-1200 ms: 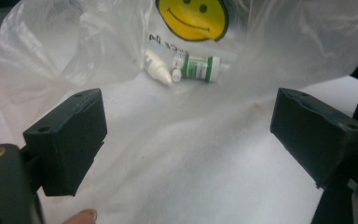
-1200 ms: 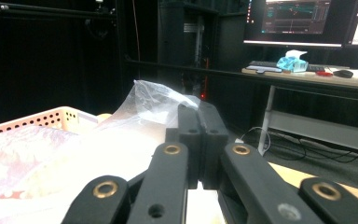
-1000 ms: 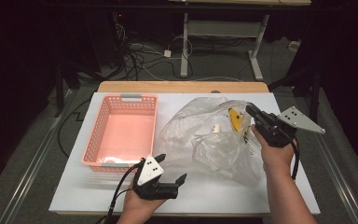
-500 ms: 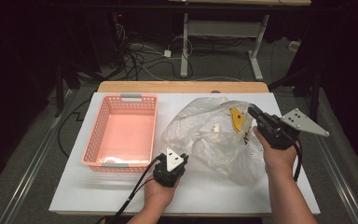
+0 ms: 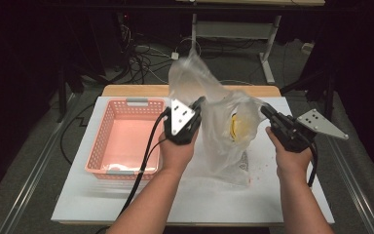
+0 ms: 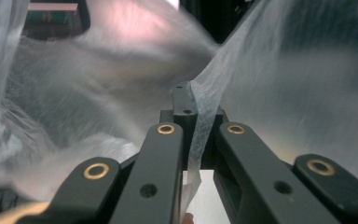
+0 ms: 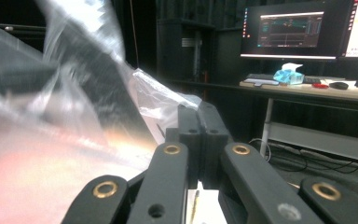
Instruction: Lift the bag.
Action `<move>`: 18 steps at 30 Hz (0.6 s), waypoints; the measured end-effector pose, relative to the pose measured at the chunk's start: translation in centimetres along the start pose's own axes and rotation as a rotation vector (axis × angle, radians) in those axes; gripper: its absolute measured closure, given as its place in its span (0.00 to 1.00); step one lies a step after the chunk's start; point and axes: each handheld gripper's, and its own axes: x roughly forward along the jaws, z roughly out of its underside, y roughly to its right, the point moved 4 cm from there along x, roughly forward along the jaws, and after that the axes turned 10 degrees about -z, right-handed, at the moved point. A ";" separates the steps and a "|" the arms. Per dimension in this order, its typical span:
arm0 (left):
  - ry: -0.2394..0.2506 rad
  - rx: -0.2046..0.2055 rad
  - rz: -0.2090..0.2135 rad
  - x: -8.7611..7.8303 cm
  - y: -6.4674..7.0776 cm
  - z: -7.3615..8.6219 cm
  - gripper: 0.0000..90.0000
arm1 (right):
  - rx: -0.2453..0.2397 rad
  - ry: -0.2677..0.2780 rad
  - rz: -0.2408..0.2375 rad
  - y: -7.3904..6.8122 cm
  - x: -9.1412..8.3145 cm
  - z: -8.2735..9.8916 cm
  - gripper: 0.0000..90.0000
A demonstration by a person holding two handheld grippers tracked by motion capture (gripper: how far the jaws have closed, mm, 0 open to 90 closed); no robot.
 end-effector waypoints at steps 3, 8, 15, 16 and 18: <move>0.033 0.044 0.037 1.2 1.2 -2.6 0.98 | -0.005 0.008 0.012 0.5 0.4 -1.1 1.00; 0.075 0.043 0.075 2.5 2.6 -5.6 0.98 | -0.011 0.048 0.032 1.3 0.5 -3.8 1.00; 0.051 0.021 0.089 2.7 2.3 -4.5 0.98 | -0.047 0.082 0.063 1.9 -0.1 -6.2 1.00; 0.020 0.014 0.098 2.8 2.2 -3.7 0.98 | -0.046 0.070 0.068 2.0 -0.1 -5.8 1.00; -0.018 0.018 0.096 2.6 2.0 -2.1 0.97 | -0.040 0.039 0.069 2.2 0.0 -4.6 1.00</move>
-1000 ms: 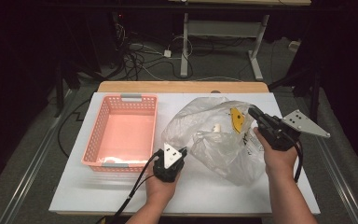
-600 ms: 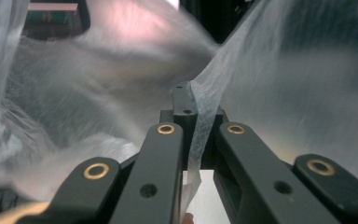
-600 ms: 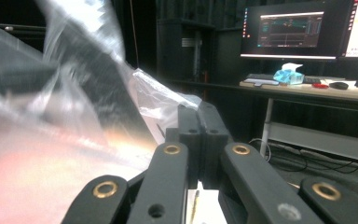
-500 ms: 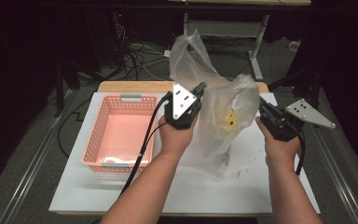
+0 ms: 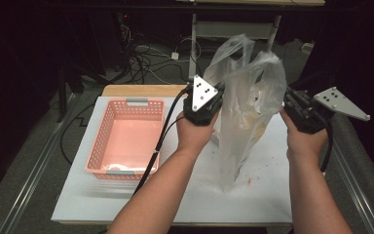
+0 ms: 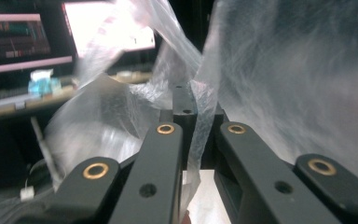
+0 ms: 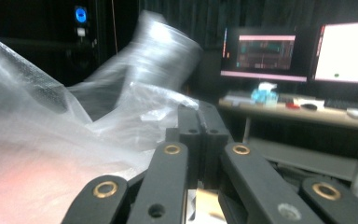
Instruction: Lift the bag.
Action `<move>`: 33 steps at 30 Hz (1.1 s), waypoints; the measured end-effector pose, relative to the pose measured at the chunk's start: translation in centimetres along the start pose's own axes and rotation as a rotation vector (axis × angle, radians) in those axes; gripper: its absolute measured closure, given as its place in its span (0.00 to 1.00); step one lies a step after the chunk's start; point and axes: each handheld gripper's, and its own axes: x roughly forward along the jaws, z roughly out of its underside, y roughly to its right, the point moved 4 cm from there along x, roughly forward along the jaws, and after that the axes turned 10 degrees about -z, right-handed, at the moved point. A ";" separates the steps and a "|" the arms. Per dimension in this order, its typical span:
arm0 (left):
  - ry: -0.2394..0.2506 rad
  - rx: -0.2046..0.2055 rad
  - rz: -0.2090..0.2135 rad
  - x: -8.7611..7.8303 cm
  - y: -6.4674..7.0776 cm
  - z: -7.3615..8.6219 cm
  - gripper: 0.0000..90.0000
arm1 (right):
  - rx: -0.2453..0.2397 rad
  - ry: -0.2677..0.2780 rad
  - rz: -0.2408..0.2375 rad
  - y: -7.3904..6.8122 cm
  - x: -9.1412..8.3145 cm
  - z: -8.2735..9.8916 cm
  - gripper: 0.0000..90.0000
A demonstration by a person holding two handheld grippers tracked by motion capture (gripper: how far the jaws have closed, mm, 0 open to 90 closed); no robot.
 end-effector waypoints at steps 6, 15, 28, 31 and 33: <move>-0.116 0.005 0.041 -1.9 -0.2 4.6 0.83 | 0.013 -0.085 -0.005 0.0 -0.3 4.0 1.00; -0.177 -0.029 0.094 -8.2 -0.4 8.9 0.56 | 0.037 -0.128 -0.004 0.1 -1.5 6.6 1.00; -0.230 -0.054 0.094 -15.8 -2.3 10.7 0.16 | 0.031 -0.122 -0.055 -1.3 -5.1 6.6 0.73; -0.273 -0.048 0.083 -16.2 -3.0 11.3 0.11 | 0.039 -0.144 -0.069 -1.7 -5.9 7.0 0.64; -0.306 -0.065 0.077 -16.0 -3.4 12.0 0.08 | 0.048 -0.160 -0.073 -2.0 -6.2 7.6 0.58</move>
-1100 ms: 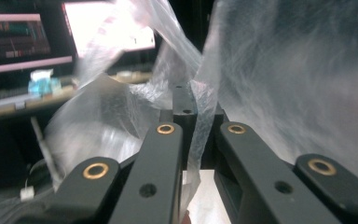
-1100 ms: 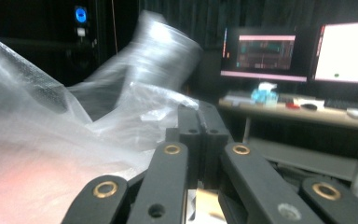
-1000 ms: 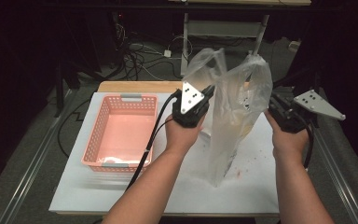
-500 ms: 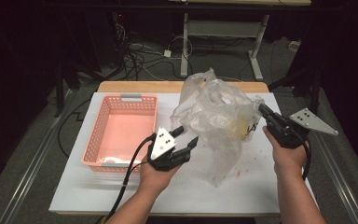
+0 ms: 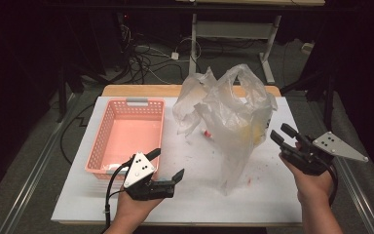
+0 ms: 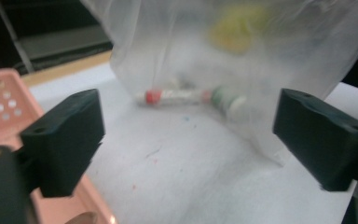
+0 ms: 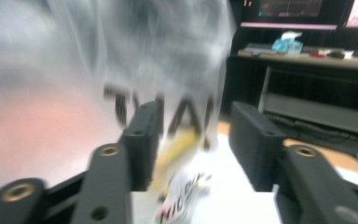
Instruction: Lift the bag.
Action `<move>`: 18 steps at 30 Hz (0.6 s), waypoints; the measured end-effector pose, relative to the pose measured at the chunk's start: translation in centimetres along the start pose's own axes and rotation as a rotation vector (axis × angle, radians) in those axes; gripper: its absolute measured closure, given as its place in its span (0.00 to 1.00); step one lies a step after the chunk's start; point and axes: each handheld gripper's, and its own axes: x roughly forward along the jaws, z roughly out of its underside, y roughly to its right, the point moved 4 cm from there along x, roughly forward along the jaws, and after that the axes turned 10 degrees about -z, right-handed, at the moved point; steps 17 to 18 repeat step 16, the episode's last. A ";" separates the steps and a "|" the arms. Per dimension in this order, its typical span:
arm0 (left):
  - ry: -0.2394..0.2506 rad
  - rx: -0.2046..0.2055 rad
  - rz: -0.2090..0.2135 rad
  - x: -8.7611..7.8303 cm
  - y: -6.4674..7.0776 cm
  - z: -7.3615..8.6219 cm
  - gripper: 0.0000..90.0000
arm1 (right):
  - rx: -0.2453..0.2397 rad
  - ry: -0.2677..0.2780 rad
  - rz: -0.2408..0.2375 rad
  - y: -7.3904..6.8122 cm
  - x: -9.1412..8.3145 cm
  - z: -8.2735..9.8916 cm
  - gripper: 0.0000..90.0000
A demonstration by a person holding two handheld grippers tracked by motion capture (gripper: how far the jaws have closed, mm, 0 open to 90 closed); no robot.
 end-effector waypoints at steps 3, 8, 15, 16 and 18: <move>-0.036 -0.017 0.000 0.8 -0.4 0.9 0.01 | 0.018 -0.037 -0.014 -0.3 0.0 1.3 0.43; -0.085 -0.036 -0.018 1.6 -1.3 2.0 0.00 | 0.071 -0.101 -0.036 -0.2 0.5 4.0 0.16; -0.108 -0.050 -0.028 1.9 -1.9 2.8 0.00 | 0.088 -0.149 -0.031 0.1 1.0 5.9 0.00; -0.108 -0.055 -0.028 1.8 -2.0 2.8 0.00 | 0.089 -0.148 -0.030 0.1 1.0 5.9 0.00; -0.108 -0.055 -0.028 1.8 -2.0 2.8 0.00 | 0.089 -0.148 -0.030 0.1 1.0 5.9 0.00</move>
